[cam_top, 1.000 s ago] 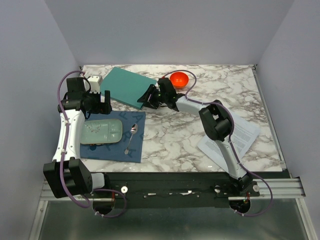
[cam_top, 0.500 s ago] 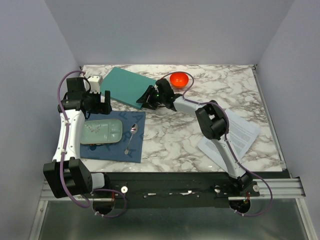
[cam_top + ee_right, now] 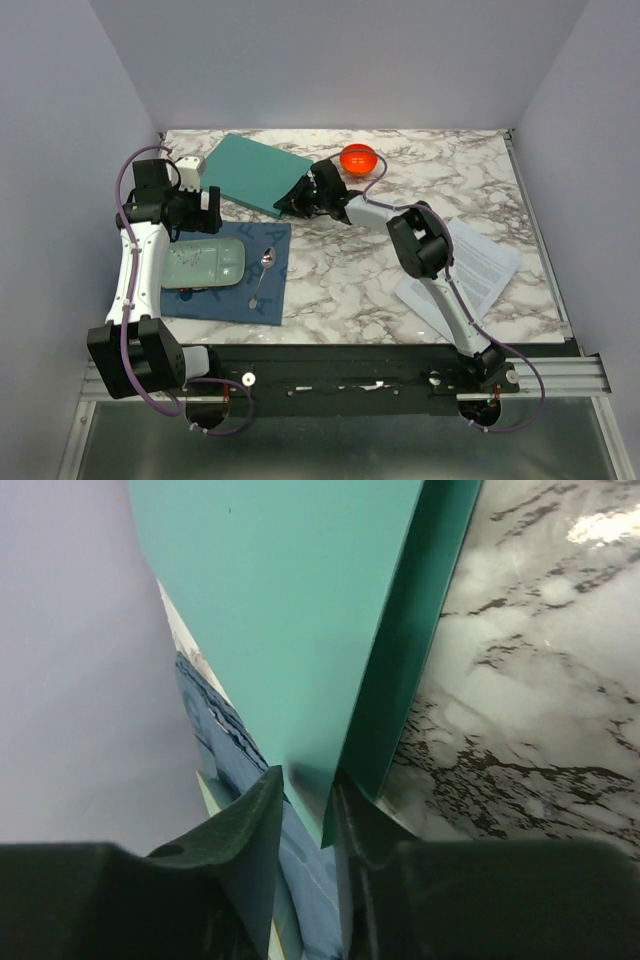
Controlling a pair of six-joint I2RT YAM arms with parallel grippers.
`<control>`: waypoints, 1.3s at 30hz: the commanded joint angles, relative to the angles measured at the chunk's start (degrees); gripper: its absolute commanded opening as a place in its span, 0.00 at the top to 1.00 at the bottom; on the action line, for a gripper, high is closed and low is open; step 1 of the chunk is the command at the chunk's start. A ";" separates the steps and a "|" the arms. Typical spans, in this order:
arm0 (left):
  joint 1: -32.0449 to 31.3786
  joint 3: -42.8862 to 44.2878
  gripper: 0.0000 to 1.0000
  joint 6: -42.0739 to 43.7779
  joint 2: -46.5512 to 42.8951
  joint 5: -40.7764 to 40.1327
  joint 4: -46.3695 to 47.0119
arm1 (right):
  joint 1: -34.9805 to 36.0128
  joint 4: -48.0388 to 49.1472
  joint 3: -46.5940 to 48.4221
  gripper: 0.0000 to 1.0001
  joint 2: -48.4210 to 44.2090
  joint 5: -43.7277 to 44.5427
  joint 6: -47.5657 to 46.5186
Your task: Put the files into the folder
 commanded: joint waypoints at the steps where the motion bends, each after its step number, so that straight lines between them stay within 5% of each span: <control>1: 0.66 -1.24 0.01 1.82 -2.30 -0.09 0.47 | 0.93 4.06 -0.56 0.72 1.61 -0.38 3.01; 8: 1.01 -1.77 0.01 2.26 -3.18 -0.44 0.30 | 1.46 5.65 -4.33 0.99 -1.54 1.02 3.01; 31: 1.36 -7.66 0.01 2.88 -8.28 -2.72 0.82 | 1.64 5.73 -43.87 0.99 -38.36 9.54 -6.66; 39: 1.36 -8.45 0.01 2.88 -8.46 -1.94 0.47 | 2.34 1.79 -66.43 0.99 -57.08 19.12 -6.57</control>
